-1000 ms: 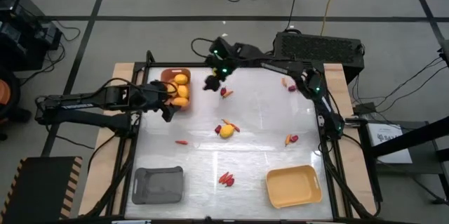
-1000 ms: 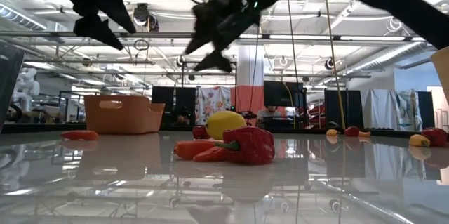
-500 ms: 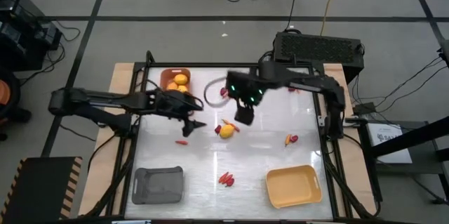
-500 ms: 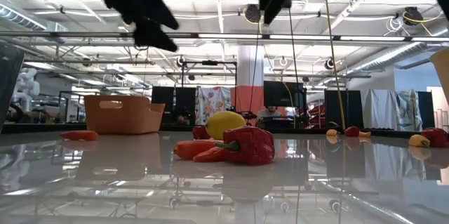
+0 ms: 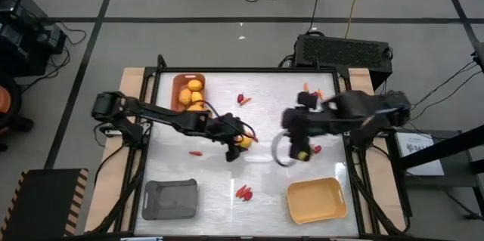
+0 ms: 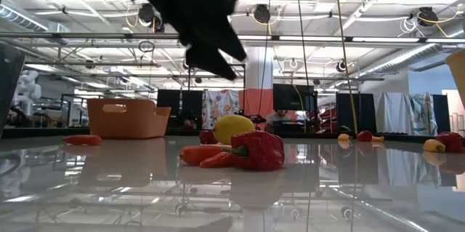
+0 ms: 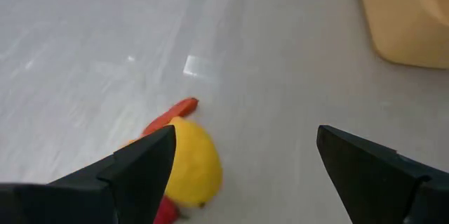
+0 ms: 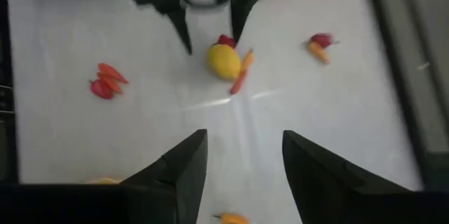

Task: Sort produce into baskets
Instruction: Put the lemon into the orange bin, then put the red bell pepper into the black bin

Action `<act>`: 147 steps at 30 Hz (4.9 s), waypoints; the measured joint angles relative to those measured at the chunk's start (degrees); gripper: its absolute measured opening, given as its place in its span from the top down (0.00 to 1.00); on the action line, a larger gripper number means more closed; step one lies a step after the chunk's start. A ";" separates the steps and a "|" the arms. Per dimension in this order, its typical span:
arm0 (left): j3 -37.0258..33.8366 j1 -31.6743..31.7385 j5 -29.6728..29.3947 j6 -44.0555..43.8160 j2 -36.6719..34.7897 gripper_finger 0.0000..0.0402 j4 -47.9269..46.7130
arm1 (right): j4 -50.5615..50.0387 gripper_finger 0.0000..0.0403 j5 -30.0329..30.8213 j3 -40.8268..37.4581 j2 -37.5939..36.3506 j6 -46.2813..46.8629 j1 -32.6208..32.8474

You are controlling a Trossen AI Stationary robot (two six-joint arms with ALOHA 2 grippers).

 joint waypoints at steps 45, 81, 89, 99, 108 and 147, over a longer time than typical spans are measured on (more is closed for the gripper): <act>12.53 0.31 -7.86 1.96 18.27 0.17 -16.01 | 65.34 0.65 4.27 -56.04 -29.16 7.13 11.26; 8.51 17.68 -17.57 6.53 -8.14 0.44 -45.71 | 65.24 0.65 5.51 -55.98 -26.81 7.11 6.69; -2.38 33.27 -9.81 4.27 -15.24 0.44 -46.36 | 65.24 0.65 3.74 -55.98 -22.07 13.71 6.80; -9.09 35.80 -5.81 3.36 -15.61 0.38 -46.25 | 66.41 0.65 2.25 -55.98 -18.75 15.52 6.80; -9.07 35.76 -6.18 3.79 -15.78 0.27 -46.80 | 66.53 0.65 2.64 -55.98 -18.82 13.90 6.24; -1.13 4.35 -6.81 -26.83 0.41 0.26 -14.28 | 68.59 0.65 2.29 -56.00 -18.84 9.46 2.96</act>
